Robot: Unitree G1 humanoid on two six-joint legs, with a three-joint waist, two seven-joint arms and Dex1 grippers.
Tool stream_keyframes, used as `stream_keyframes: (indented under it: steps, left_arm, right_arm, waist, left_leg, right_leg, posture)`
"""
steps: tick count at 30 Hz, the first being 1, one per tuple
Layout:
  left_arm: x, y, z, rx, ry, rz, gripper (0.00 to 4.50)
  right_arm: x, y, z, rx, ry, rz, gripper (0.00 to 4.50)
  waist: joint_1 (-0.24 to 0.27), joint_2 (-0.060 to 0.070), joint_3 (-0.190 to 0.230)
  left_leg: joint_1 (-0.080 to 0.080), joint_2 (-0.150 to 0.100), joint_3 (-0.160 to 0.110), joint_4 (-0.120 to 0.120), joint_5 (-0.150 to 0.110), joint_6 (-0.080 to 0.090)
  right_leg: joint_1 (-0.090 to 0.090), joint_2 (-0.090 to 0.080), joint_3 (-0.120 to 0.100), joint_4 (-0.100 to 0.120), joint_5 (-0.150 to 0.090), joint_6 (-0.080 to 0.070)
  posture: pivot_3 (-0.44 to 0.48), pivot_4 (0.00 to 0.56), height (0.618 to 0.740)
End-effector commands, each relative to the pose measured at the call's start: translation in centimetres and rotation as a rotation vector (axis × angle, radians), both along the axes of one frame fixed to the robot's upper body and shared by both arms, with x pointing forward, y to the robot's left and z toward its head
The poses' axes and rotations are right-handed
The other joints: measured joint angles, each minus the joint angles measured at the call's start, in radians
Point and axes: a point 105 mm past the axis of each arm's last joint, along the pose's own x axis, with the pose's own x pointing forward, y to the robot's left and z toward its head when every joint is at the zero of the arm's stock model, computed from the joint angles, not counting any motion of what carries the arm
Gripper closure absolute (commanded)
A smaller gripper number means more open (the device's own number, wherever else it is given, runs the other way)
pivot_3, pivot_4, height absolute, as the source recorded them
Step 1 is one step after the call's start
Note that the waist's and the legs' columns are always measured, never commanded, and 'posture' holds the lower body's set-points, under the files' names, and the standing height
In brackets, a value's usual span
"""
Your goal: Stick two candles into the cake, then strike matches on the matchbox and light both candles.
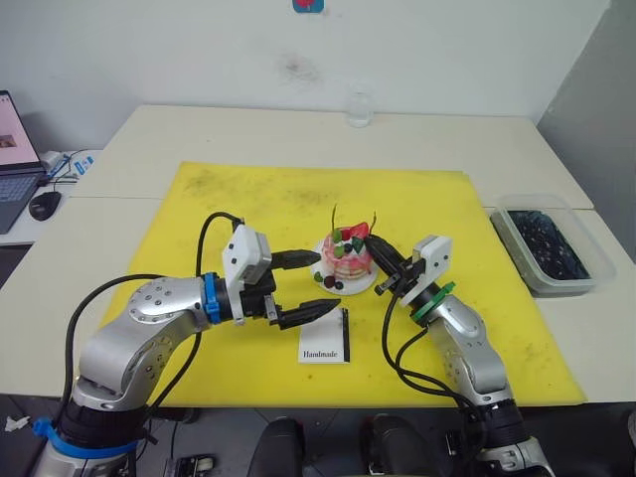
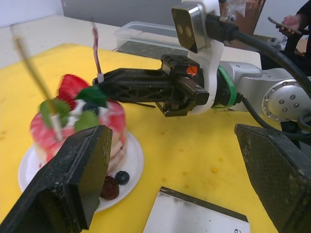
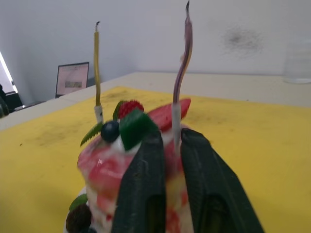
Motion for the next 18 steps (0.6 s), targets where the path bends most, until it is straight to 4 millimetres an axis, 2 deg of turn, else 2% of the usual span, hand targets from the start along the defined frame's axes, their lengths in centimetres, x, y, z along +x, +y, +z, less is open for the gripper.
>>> stream_keyframes:
  steps: [1,6,10,13,15,18]
  left_arm:
    - [-0.4,-0.5,0.8,-0.008,-0.053,-0.023,0.0]
    - [-0.3,-0.7,0.6,0.006,-0.046,-0.024,0.0]
    - [0.5,0.0,0.4,0.028,-0.019,0.028,0.0]
    - [0.9,1.5,0.6,0.016,0.073,0.083,0.0]
    - [0.6,2.9,0.5,0.001,0.2,0.108,0.0]
    - [-1.5,4.8,-0.3,-0.001,0.475,0.066,0.0]
  right_arm:
    - [-0.2,0.0,1.6,0.025,-0.047,0.003,2.72]
    - [-0.6,-0.7,2.6,-0.006,-0.075,0.004,1.06]
    - [-1.2,-2.0,3.3,-0.042,-0.081,-0.002,1.06]
    - [-1.9,-2.8,3.6,-0.097,-0.069,0.021,1.06]
    - [-2.6,-3.2,3.4,-0.169,-0.05,0.051,1.06]
    - [-3.8,-3.6,2.4,-0.292,-0.001,0.108,1.06]
  waist:
    - [0.0,0.0,0.0]
    - [0.0,0.0,0.0]
    - [0.001,0.0,0.0]
    - [0.0,0.0,0.0]
    - [0.0,0.0,0.0]
    - [-0.001,0.0,0.0]
  left_leg:
    - [0.0,0.0,0.0,0.0,0.0,0.0]
    - [0.0,0.0,0.0,0.0,0.0,0.0]
    - [0.0,0.0,0.0,0.0,0.0,0.0]
    - [0.0,0.0,0.0,0.0,0.0,0.0]
    - [0.0,0.0,0.0,0.0,0.0,0.0]
    - [0.0,0.0,0.0,-0.001,0.0,0.0]
  right_leg:
    - [0.0,0.0,0.0,0.0,0.0,0.0]
    - [0.0,0.0,0.0,0.0,0.0,0.0]
    - [0.0,0.0,0.0,0.0,0.0,0.0]
    - [0.0,0.0,0.0,0.0,0.0,0.0]
    - [0.0,0.0,0.0,0.0,0.0,0.0]
    - [-0.001,0.0,-0.001,0.0,-0.001,0.0]
  posture:
    - [0.0,0.15,0.74]
    - [0.0,0.15,0.74]
    - [0.0,0.15,0.74]
    - [0.0,0.15,0.74]
    - [0.0,0.15,0.74]
    - [0.0,0.15,0.74]
